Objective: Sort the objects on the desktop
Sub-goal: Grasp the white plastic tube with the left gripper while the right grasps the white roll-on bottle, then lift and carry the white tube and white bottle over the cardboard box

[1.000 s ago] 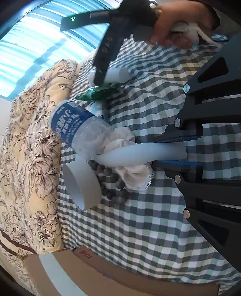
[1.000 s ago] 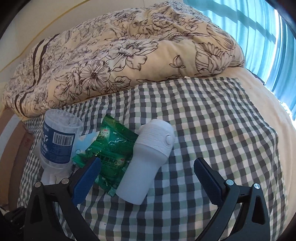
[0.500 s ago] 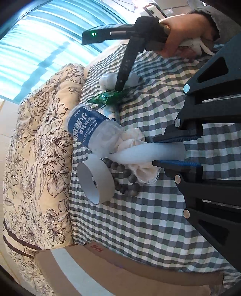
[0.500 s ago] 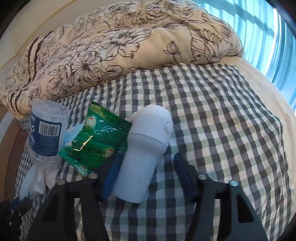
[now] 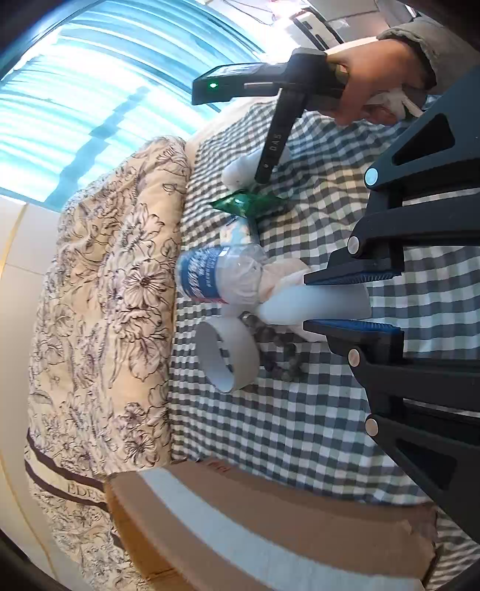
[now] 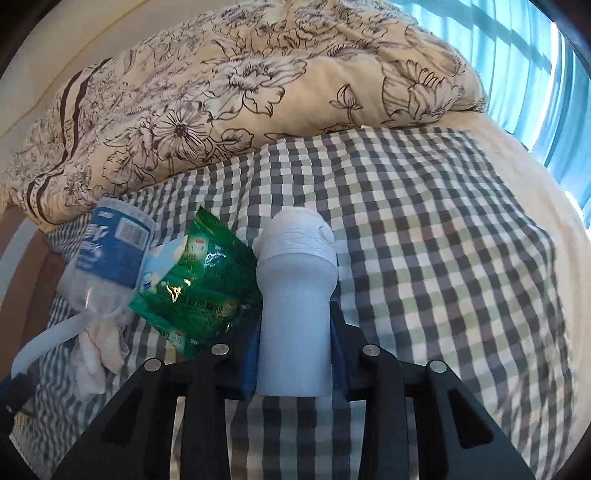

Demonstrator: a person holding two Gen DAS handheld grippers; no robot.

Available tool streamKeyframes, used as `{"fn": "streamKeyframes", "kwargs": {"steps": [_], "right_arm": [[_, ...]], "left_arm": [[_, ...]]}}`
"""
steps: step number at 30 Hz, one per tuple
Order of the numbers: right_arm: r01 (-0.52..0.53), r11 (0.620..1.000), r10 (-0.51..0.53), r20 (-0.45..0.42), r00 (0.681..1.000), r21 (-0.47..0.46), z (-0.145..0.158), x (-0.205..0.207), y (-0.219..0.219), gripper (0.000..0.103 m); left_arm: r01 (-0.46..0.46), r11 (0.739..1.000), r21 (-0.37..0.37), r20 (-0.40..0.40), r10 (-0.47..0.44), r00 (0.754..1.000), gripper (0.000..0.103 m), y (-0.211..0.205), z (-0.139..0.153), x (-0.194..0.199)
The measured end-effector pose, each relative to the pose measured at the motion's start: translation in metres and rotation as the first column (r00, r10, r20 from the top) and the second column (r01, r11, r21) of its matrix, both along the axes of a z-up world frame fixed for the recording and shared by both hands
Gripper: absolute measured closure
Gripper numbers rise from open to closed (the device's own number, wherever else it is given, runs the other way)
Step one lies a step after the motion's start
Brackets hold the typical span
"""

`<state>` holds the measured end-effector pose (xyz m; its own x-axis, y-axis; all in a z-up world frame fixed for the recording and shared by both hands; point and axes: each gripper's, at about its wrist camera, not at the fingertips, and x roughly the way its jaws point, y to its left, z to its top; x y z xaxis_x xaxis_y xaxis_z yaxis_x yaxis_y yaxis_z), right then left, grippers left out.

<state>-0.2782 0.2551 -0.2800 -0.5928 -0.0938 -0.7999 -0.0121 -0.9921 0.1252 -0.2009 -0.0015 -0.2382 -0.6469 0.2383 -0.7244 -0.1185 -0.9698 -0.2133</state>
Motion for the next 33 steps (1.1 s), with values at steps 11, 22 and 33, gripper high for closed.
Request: {"fn": "streamKeyframes", "kwargs": {"steps": [11,22,33], "right_arm": [[0.023,0.998,-0.025,-0.048,0.999,-0.05,0.032,0.048,0.006,0.071],[0.022,0.996,-0.032,-0.12,0.992,-0.086,0.076,0.092,0.008,0.071],[-0.028,0.996,0.01,-0.204,0.979,-0.089,0.123,0.135,-0.01,0.071]], "left_arm": [[-0.02,1.0,0.002,-0.078,0.02,0.997,0.086,-0.011,0.047,0.031],[-0.029,1.0,0.01,-0.16,0.03,0.987,0.086,-0.019,0.091,0.064],[-0.04,0.999,0.012,-0.224,0.041,0.974,0.086,-0.025,0.128,0.103]]}}
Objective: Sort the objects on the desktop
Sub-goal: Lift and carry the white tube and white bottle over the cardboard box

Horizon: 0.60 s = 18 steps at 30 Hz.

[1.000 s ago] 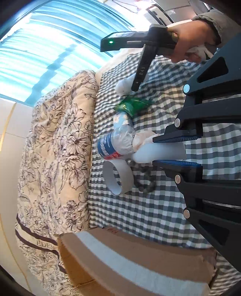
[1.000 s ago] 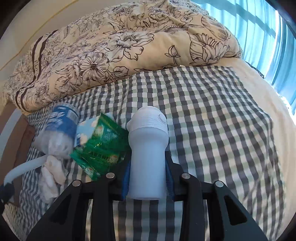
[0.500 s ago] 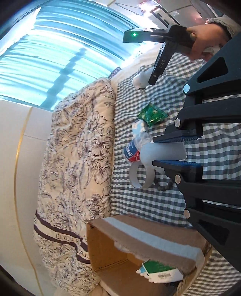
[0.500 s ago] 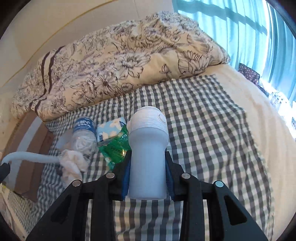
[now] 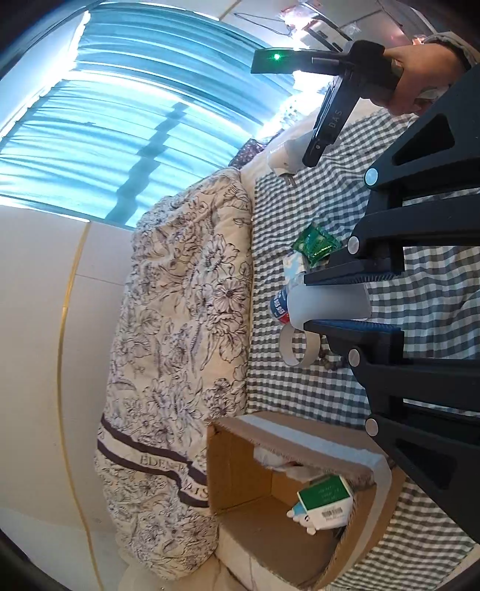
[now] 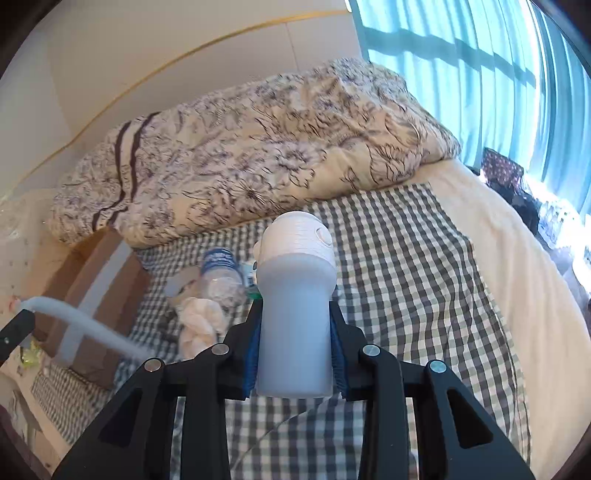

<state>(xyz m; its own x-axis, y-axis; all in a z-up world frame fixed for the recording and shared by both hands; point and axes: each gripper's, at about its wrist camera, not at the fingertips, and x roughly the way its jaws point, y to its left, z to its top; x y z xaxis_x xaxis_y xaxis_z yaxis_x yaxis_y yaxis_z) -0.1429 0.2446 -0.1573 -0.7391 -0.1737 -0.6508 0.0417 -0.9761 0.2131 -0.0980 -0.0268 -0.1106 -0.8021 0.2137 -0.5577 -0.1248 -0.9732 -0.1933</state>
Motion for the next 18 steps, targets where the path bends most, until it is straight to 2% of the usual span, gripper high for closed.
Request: {"fn": "streamKeyframes", "kwargs": {"steps": [7,18], "right_arm": [[-0.026,1.0,0.026,-0.071,0.997,0.009,0.038,0.029,-0.017,0.071],[-0.074,0.997,0.077,-0.131,0.988,0.034,0.075,0.073,-0.046,0.071]], "left_arm": [[-0.02,1.0,-0.007,-0.049,0.019,0.999,0.086,-0.01,0.027,0.025],[-0.053,0.999,0.004,-0.103,0.053,0.993,0.086,-0.029,0.052,0.059]]}}
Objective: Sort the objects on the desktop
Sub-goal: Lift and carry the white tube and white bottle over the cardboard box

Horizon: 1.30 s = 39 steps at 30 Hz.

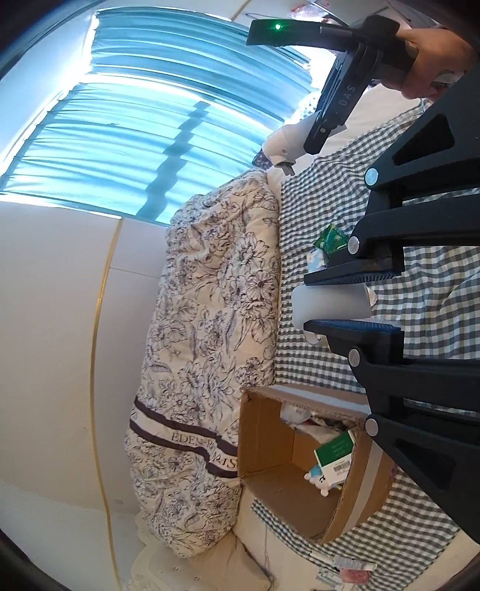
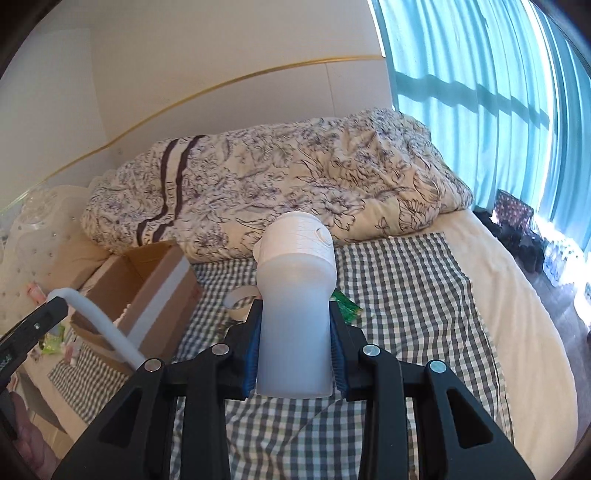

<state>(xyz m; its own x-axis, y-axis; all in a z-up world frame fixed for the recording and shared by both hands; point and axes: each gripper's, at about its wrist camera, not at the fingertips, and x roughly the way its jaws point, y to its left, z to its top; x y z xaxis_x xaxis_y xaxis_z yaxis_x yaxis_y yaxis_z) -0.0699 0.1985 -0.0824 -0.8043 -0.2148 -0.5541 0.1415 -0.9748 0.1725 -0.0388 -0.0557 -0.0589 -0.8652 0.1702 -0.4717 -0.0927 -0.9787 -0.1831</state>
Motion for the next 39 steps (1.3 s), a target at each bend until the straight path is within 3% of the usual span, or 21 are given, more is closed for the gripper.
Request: {"fn": "streamKeyframes", "kwargs": {"steps": [16,39], "right_arm": [[-0.084,0.996,0.083,-0.117,0.99,0.0,0.057,0.039,-0.058,0.071],[-0.233,0.972,0.229,-0.187,0.955,0.0,0.094,0.031,-0.151,0.071]], "left_arm": [[-0.057,0.998,-0.039,-0.101,0.053,0.993,0.086,-0.038,0.05,0.038],[-0.18,0.981,-0.071,-0.178,0.165,0.97,0.086,-0.124,0.088,0.048]]}}
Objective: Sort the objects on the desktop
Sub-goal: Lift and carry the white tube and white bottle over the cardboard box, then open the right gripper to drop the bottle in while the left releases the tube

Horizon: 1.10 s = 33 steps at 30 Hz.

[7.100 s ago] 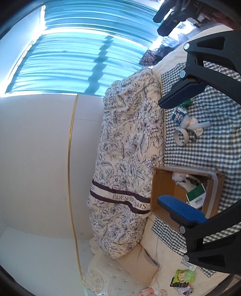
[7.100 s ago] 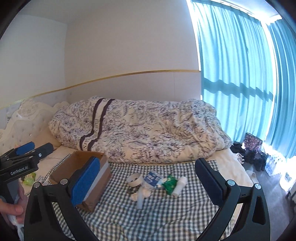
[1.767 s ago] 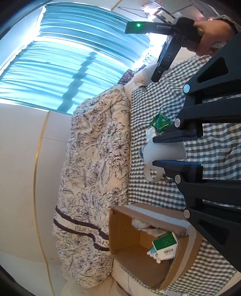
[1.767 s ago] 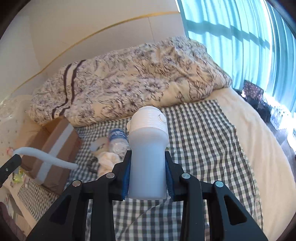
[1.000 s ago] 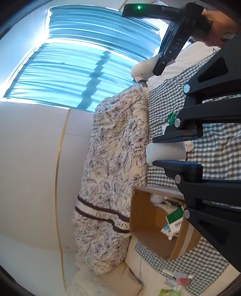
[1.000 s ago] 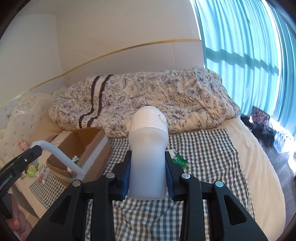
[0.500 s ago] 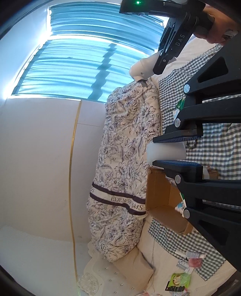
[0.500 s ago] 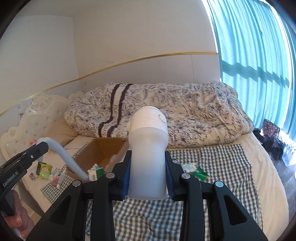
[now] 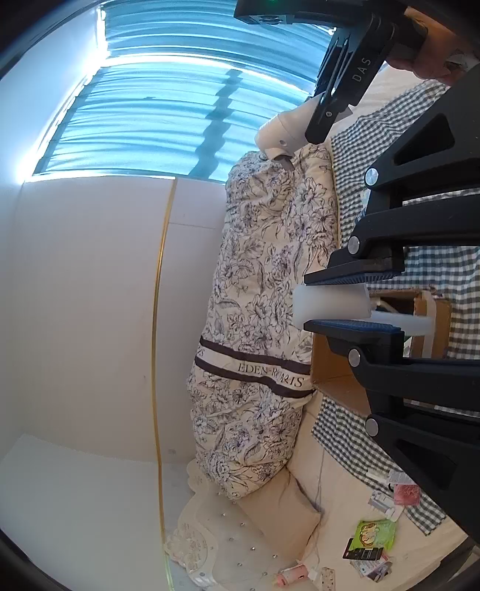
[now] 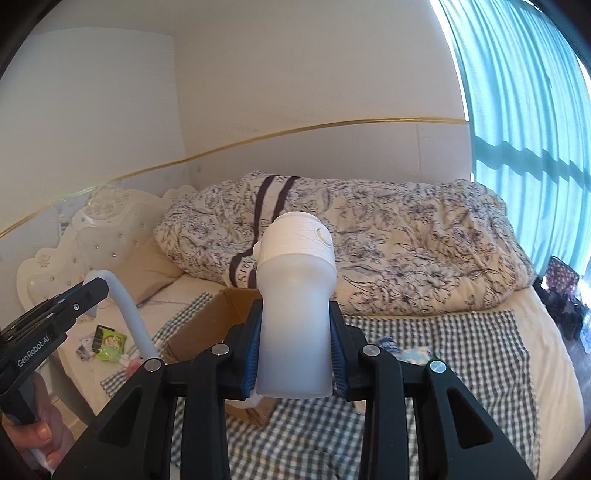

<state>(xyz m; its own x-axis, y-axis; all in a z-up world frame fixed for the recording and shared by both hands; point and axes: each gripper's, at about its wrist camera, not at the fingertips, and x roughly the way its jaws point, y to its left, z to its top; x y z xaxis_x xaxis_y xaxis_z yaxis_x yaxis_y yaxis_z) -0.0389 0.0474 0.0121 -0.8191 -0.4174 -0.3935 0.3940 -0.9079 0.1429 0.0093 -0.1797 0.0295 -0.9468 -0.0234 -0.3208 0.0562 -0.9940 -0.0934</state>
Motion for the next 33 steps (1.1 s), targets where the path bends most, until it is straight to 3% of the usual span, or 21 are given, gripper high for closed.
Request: {"fn": "streamKeyframes", "kwargs": {"steps": [16,33], "right_arm": [[-0.102,0.995,0.102,0.033,0.994,-0.004,-0.016,-0.053,-0.073,0.071],[-0.162,0.986,0.157,0.111,0.981,0.037,-0.061,-0.11,-0.121,0.071]], "left_arm": [[-0.05,0.999,0.0,0.009,0.05,0.999,0.086,-0.052,-0.003,-0.047],[-0.07,0.998,0.012,0.11,0.068,0.992,0.086,-0.08,-0.058,-0.112]]}}
